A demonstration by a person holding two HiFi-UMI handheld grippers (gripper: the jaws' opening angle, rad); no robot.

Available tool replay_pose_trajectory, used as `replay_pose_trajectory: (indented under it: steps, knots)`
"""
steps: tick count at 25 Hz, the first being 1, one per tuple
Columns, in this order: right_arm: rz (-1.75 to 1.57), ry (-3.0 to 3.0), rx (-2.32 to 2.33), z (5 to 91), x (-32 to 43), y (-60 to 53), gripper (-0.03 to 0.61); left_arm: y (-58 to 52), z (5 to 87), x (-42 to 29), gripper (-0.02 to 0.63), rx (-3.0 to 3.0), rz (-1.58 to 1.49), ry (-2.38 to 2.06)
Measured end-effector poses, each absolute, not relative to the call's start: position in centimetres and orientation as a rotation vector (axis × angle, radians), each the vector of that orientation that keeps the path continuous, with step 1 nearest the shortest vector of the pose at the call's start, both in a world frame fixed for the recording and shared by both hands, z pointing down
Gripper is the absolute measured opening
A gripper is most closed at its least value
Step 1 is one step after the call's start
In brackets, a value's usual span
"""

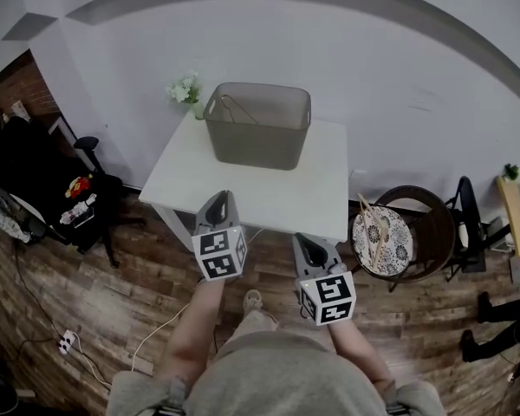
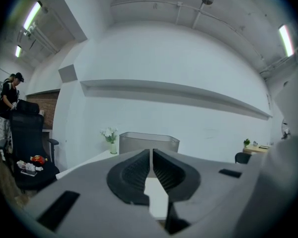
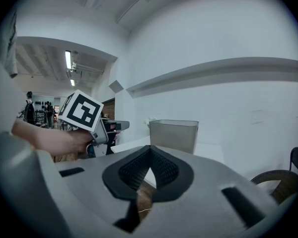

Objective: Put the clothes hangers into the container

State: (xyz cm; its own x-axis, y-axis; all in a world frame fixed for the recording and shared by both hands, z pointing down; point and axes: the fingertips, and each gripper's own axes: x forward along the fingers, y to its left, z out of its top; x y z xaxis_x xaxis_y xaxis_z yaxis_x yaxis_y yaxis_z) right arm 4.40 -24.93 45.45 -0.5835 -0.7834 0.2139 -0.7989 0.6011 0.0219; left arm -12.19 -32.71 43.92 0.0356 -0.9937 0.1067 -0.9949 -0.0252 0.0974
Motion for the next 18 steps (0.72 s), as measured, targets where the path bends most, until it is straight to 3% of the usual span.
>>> replay_pose_trajectory:
  steps: [18]
  knots:
    - [0.158,-2.604,1.362,47.5,8.5,-12.5,0.0,-15.7,46.2,-6.9,0.011,2.224,-0.001,-1.933]
